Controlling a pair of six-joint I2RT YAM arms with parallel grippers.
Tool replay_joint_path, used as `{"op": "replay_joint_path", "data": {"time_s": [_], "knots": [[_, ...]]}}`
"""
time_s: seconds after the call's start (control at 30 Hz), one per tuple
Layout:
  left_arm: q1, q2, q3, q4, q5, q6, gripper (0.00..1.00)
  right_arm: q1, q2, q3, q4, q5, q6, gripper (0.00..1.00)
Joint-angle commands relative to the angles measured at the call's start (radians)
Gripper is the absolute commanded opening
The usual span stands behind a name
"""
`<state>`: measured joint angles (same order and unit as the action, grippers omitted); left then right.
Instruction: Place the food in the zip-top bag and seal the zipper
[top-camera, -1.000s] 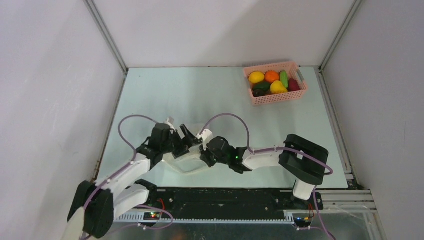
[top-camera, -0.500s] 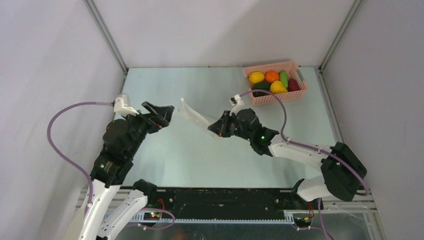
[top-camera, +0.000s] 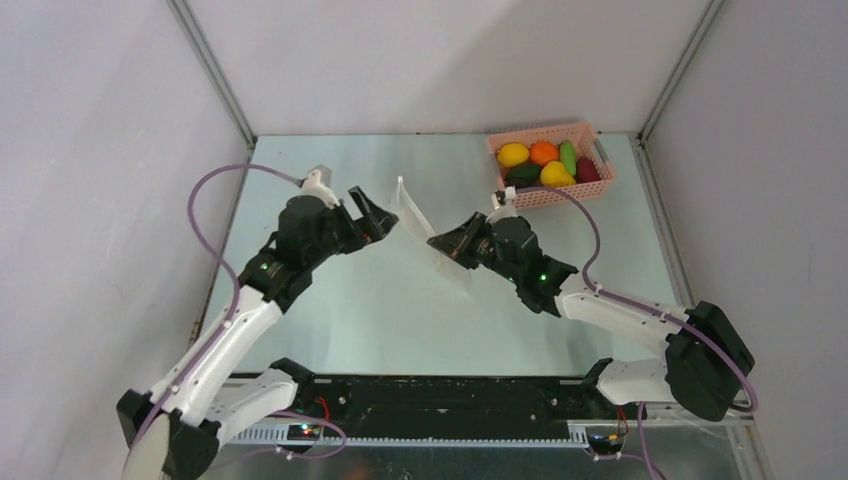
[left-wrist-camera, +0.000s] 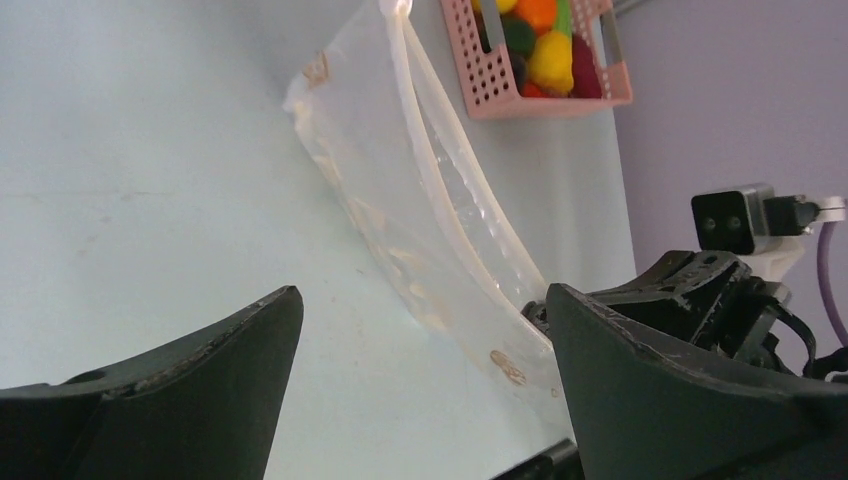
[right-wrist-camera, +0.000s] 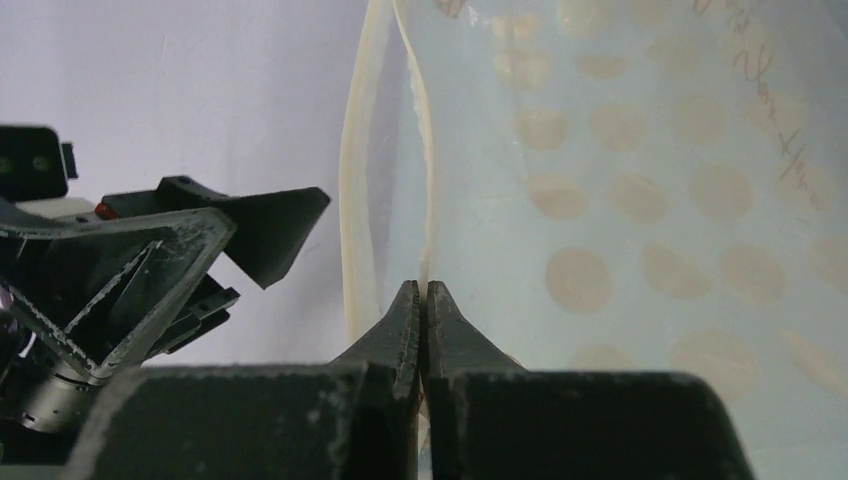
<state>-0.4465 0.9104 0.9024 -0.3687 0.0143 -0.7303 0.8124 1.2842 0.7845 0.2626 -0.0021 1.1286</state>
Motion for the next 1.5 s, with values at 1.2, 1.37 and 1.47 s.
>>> {"op": "replay_joint_path", "data": {"time_s": [1.2,1.37,1.47], "knots": [[-0.153,0.315,0.002,-0.016,-0.036,-0.143,0.69,0.336,-0.011,0.137,-0.109,0.686,-0.575,0.0],[-0.145,0.355,0.033,-0.117,-0.191,-0.114,0.26,0.338,-0.021,0.138,-0.147,0.706,-0.562,0.0],[-0.143,0.35,0.089,-0.182,-0.269,-0.09,0.01,0.335,-0.031,0.137,-0.197,0.754,-0.519,0.0]]}}
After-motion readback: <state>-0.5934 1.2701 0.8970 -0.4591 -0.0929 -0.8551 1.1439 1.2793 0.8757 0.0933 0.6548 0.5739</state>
